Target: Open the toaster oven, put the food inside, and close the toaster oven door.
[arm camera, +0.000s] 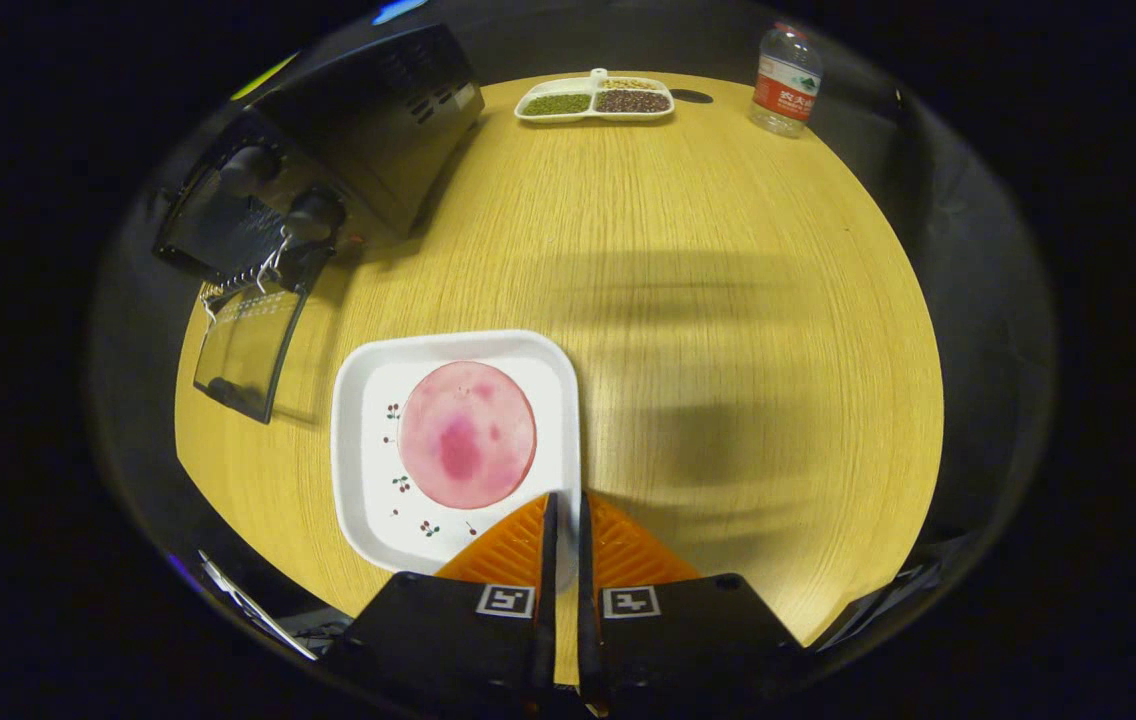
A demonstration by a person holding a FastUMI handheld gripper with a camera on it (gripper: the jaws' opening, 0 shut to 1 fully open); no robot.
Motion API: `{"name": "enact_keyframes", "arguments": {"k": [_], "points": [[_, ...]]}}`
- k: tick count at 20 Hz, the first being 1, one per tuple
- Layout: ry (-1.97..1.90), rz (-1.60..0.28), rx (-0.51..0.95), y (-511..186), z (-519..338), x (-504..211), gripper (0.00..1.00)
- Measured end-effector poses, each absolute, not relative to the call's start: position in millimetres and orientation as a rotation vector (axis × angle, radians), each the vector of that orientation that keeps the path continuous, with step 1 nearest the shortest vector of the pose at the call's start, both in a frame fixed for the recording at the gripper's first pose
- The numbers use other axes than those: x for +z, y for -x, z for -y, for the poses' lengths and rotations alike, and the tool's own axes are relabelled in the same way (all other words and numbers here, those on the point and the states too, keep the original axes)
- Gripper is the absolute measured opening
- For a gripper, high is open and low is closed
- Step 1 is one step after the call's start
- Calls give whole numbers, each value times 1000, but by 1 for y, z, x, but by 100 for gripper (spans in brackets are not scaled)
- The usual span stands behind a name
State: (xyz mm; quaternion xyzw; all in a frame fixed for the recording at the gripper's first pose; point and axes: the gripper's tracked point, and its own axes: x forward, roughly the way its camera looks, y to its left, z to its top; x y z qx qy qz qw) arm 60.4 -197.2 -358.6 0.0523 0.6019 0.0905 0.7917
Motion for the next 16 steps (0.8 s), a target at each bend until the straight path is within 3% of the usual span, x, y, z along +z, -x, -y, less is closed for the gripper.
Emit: {"name": "enact_keyframes", "arguments": {"k": [2, 16], "points": [[-171, -1308, 218, -57, 198, -365, 2], [-539, -1289, 160, -29, 193, -341, 1]]}}
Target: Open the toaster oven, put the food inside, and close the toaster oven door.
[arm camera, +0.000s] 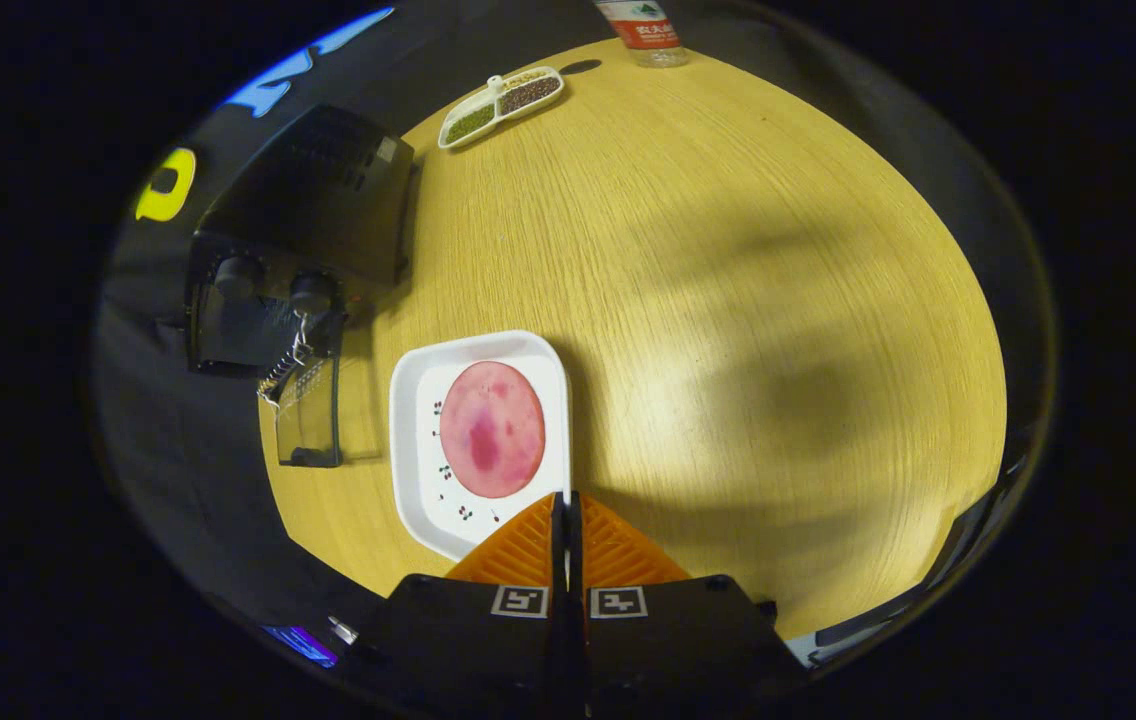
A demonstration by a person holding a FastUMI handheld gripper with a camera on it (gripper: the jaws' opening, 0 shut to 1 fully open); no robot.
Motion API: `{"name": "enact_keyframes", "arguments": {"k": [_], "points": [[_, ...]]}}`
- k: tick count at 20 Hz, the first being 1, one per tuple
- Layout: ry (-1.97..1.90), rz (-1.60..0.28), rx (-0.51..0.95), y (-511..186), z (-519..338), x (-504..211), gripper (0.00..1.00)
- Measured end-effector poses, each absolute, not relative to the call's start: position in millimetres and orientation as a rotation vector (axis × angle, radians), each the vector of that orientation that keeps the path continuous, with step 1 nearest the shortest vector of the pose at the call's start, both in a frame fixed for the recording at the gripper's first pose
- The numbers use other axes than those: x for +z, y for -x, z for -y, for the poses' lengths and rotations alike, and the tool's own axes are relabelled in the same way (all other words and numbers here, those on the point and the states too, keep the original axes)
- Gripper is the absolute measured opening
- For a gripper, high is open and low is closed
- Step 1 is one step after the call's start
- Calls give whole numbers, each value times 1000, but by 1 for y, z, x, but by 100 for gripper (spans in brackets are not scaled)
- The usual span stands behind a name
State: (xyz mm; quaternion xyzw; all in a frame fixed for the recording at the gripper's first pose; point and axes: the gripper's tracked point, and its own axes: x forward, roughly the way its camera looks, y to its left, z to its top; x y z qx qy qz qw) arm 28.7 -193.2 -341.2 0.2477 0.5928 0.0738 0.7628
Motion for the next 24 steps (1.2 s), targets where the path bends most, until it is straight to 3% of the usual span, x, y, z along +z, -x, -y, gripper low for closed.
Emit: {"name": "enact_keyframes", "arguments": {"k": [8, 24], "points": [[-650, -1138, 82, 13, 181, -295, 1], [-959, -982, 65, 84, 68, -221, 2]]}}
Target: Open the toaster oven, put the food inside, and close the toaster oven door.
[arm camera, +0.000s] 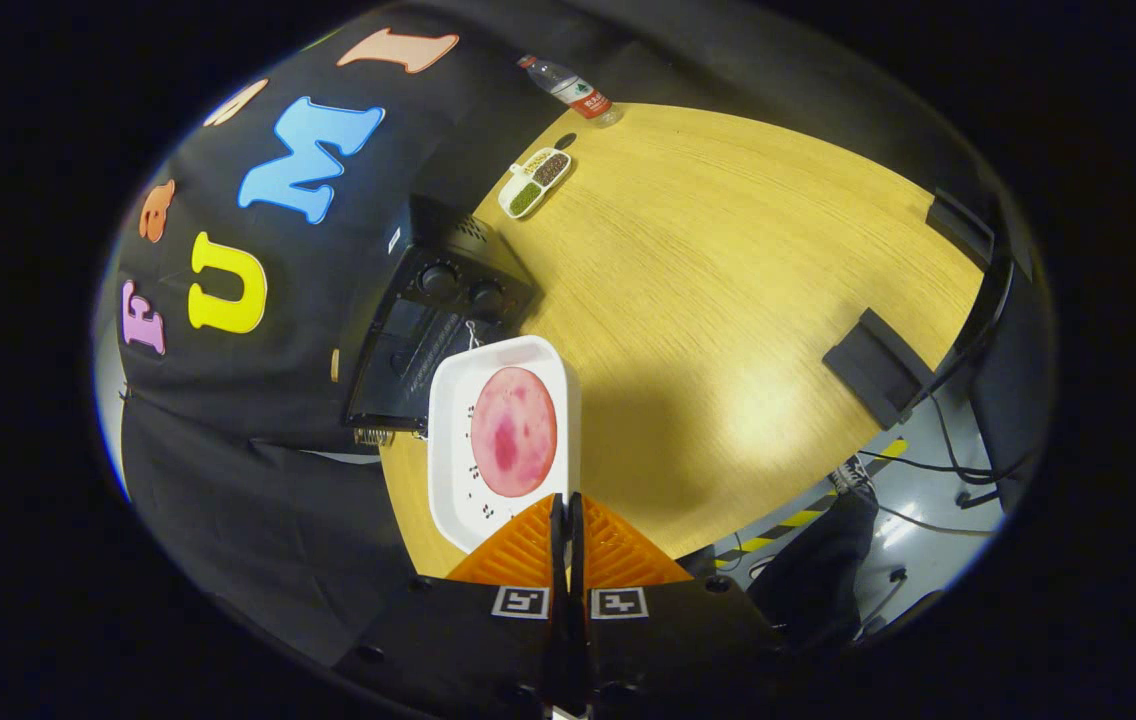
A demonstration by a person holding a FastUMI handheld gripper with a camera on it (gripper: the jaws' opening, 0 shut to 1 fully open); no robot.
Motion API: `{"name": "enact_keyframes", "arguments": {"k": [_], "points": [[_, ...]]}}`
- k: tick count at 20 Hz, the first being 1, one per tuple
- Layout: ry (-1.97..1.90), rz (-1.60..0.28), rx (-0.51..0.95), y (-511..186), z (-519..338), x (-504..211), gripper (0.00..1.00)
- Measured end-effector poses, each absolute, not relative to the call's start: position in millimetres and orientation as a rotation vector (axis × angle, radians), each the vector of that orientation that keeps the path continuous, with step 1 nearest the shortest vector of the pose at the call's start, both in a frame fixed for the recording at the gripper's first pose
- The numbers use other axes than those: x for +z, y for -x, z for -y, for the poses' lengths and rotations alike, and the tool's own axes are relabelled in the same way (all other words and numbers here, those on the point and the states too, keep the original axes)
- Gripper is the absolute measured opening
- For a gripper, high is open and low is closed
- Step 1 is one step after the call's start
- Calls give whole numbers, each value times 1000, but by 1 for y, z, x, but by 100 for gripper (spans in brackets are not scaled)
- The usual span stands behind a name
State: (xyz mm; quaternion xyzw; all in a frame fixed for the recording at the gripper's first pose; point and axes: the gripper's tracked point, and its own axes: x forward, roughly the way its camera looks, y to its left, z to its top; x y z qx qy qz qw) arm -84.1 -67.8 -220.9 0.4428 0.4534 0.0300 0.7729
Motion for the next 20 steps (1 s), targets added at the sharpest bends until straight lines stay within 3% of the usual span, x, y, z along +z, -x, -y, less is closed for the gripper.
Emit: {"name": "enact_keyframes", "arguments": {"k": [10, 20], "points": [[-950, -996, 169, 68, -20, -194, 1], [-937, -1011, 153, -1, -76, -212, 1]]}}
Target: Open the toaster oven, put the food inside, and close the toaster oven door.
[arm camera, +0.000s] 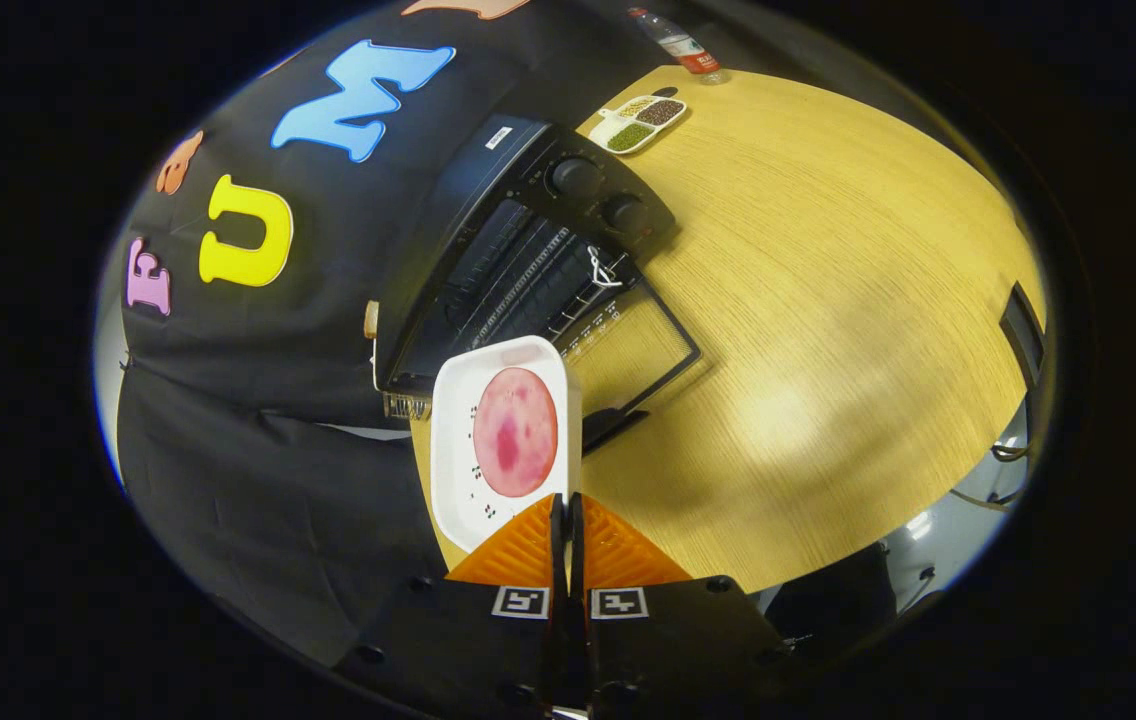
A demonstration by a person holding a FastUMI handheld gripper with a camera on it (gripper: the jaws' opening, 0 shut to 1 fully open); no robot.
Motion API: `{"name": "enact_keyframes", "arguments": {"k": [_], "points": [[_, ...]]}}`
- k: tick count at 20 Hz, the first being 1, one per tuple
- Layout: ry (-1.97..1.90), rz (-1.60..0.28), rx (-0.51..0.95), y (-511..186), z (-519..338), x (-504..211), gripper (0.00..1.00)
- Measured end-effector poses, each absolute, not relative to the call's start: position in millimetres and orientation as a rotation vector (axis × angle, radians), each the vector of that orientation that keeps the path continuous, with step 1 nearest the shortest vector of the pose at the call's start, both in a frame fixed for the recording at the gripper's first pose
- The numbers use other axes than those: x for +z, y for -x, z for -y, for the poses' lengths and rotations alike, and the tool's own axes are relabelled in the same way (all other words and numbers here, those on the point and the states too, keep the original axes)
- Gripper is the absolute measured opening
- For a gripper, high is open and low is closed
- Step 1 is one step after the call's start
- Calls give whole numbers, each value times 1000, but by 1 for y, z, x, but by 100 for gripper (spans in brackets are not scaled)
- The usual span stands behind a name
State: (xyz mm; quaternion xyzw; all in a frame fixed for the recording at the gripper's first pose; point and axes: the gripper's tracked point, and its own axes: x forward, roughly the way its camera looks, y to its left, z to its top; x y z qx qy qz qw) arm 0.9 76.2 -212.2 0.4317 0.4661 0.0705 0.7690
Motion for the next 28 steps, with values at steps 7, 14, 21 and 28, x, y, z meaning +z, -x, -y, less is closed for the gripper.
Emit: {"name": "enact_keyframes", "arguments": {"k": [7, 14, 21, 28], "points": [[-969, -993, 99, -61, -91, -232, 2], [-1067, -913, 15, -121, -94, -248, 2], [-1142, -852, -53, -157, -104, -257, 1], [-1186, -734, -121, -190, -100, -254, 2]]}}
